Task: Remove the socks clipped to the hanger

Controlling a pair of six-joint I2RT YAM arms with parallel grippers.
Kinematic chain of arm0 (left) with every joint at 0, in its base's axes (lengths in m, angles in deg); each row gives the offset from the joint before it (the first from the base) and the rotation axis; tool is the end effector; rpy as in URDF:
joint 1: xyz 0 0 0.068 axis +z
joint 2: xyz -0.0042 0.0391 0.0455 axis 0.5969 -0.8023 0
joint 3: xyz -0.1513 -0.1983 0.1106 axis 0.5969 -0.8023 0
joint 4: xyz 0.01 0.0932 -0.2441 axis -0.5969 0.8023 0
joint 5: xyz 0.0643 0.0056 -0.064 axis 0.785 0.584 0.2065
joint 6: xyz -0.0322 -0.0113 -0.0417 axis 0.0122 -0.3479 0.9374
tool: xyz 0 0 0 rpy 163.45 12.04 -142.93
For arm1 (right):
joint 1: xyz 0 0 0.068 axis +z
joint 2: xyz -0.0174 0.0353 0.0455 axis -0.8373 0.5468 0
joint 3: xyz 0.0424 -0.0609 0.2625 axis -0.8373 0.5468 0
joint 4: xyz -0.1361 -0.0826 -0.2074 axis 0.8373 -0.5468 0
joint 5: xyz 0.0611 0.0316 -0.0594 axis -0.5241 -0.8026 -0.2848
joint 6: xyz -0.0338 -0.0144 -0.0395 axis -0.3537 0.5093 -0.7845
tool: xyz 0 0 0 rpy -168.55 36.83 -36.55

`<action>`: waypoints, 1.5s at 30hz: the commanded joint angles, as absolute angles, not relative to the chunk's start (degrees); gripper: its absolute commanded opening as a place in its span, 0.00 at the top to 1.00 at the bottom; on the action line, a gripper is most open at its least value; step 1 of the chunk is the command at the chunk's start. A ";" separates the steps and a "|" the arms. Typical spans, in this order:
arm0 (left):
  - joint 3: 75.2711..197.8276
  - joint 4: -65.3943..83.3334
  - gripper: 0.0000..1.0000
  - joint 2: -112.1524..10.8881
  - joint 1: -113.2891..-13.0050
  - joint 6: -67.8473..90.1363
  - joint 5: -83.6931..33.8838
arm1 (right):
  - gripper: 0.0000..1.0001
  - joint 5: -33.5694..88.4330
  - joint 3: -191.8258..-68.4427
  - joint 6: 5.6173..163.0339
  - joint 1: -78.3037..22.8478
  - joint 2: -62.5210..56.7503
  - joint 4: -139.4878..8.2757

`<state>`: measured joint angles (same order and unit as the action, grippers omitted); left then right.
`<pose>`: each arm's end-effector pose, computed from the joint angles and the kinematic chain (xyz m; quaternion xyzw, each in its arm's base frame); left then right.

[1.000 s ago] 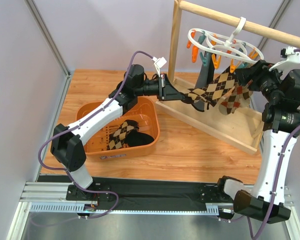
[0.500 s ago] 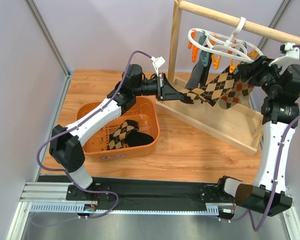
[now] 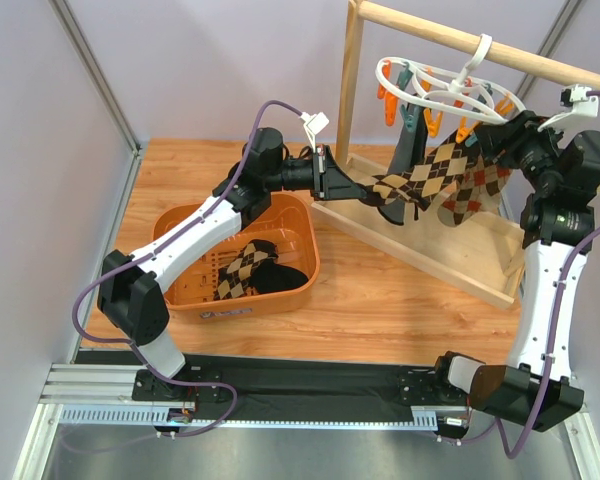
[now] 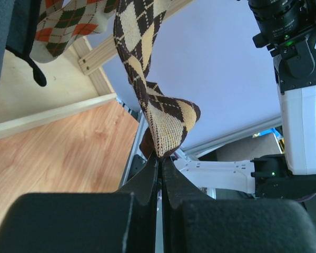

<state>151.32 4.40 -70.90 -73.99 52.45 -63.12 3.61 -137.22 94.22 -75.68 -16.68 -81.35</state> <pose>0.2989 -0.2605 0.3949 0.1820 0.6923 -0.6524 0.2490 0.2356 -0.0608 0.4784 0.0282 0.7113 0.1807 0.6787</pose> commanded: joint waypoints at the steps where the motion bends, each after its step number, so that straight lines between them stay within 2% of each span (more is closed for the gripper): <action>1: 151.48 2.46 1.00 -68.13 -73.56 53.09 -64.54 | 0.51 1.33 -137.29 95.79 -76.01 -16.03 -76.27; 14: 152.01 2.55 1.00 -68.21 -73.47 53.35 -64.63 | 0.56 -0.08 -136.59 95.18 -76.10 -15.15 -74.33; 20: 152.18 2.81 1.00 -68.21 -73.47 53.27 -64.72 | 0.71 0.44 -136.68 95.09 -76.19 -15.06 -74.15; 24: 152.27 3.08 1.00 -68.30 -73.47 53.09 -64.46 | 0.87 0.18 -136.77 95.18 -76.28 -14.97 -74.24; 28: 152.45 3.51 1.00 -68.48 -73.39 53.00 -64.46 | 0.89 0.09 -136.77 95.09 -76.37 -14.97 -74.50; 36: 156.05 14.72 1.00 -66.02 -70.75 47.57 -63.75 | 0.82 0.97 -137.91 95.70 -76.37 -15.94 -78.10; 42: 161.14 35.10 1.00 -59.52 -65.66 35.11 -57.26 | 0.63 4.31 -136.60 96.76 -76.45 -17.95 -83.29; 45: 163.60 46.61 1.00 -55.74 -64.07 28.43 -52.52 | 0.50 4.75 -134.49 97.46 -76.37 -20.59 -83.55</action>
